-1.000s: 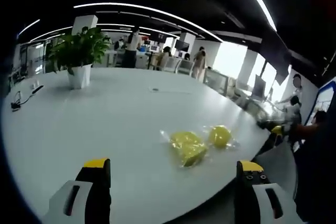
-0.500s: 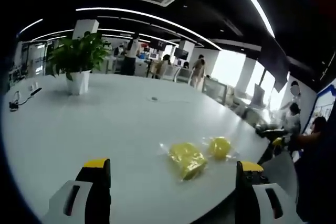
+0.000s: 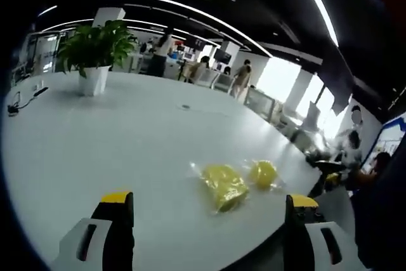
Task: Compare the silicone blocks by pressing each to a similar depth, holding the contact briefly, and releasing to observe deformation and rebound differences across the visible hardness samples.
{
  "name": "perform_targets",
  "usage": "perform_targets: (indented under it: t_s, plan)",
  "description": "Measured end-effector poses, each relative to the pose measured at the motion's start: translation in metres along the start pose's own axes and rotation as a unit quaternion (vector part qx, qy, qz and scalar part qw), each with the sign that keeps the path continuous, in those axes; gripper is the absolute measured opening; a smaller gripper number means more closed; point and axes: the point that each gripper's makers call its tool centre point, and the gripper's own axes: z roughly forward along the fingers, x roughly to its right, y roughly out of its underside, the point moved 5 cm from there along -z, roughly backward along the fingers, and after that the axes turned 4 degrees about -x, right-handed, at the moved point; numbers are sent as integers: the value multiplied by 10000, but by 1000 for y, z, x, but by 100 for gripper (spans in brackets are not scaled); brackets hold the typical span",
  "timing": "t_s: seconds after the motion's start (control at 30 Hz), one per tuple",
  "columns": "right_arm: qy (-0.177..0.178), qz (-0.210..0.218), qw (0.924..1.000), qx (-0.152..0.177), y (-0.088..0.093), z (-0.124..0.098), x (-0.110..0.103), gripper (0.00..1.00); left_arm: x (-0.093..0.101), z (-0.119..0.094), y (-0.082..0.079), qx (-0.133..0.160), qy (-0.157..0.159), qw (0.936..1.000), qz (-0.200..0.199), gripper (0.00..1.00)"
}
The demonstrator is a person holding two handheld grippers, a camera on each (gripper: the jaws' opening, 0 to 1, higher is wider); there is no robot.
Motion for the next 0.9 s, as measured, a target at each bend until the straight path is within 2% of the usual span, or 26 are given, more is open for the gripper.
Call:
perform_targets:
  t_s: [0.13,0.27,0.47,0.53,0.67,0.83,0.9]
  plan:
    - [-80,-13,9999,120,-6,-1,0,96,0,3,2,-17,66,10000,-57,100]
    - [23,96,9997,216,-11,2,8,96,2,9,4,-14,144,9993,-348,100]
    - [107,166,9994,278,-14,3,9,96,8,20,-4,42,381,9968,-703,100]
    - [98,155,9995,257,-14,3,7,96,9,23,-5,-27,442,9962,-748,100]
    - [93,103,9998,163,-10,5,3,96,8,34,-5,-428,551,9939,-854,100]
    - [85,101,9998,127,-7,9,-1,96,4,46,-9,-492,698,9911,-1025,100]
    - [84,87,9999,110,-7,10,-2,96,6,50,-10,-618,715,9895,-1091,100]
